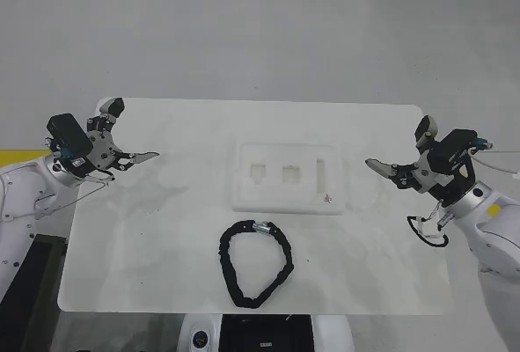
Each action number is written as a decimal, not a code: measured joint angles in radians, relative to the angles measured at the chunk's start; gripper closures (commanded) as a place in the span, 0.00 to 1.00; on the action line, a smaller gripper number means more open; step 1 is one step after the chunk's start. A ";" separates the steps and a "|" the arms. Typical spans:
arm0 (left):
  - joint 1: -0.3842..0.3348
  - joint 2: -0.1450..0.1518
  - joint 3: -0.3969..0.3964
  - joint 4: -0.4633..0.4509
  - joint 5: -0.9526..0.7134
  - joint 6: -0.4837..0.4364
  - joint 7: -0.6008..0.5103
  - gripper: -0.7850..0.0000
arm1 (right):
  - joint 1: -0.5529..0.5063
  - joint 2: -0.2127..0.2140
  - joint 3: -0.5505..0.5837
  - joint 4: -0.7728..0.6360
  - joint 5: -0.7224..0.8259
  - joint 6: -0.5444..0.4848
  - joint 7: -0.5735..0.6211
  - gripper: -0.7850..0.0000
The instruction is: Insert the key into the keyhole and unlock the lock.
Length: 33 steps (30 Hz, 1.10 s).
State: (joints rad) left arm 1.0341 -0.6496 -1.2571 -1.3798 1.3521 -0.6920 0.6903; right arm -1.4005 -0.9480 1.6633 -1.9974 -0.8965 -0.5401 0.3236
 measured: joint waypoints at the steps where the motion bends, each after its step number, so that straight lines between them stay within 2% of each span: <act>1: 0.000 0.000 0.000 0.000 0.000 0.000 0.000 0.00 | 0.000 0.000 0.000 0.000 0.000 0.000 0.000 0.00; 21: 0.000 0.000 0.000 0.000 0.000 0.000 0.000 0.00 | -0.005 0.000 -0.009 -0.007 -0.006 -0.002 0.009 0.00; 25: 0.000 0.000 0.000 0.000 0.000 0.000 0.000 0.00 | 0.001 0.002 -0.043 -0.014 0.029 -0.005 0.117 0.00; 33: 0.000 0.000 0.000 0.000 0.000 0.000 0.000 0.00 | 0.062 0.006 -0.132 -0.035 0.145 0.068 0.435 0.00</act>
State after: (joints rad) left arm 1.0341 -0.6496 -1.2571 -1.3798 1.3521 -0.6920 0.6903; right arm -1.3388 -0.9415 1.5317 -2.0322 -0.7515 -0.4720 0.7588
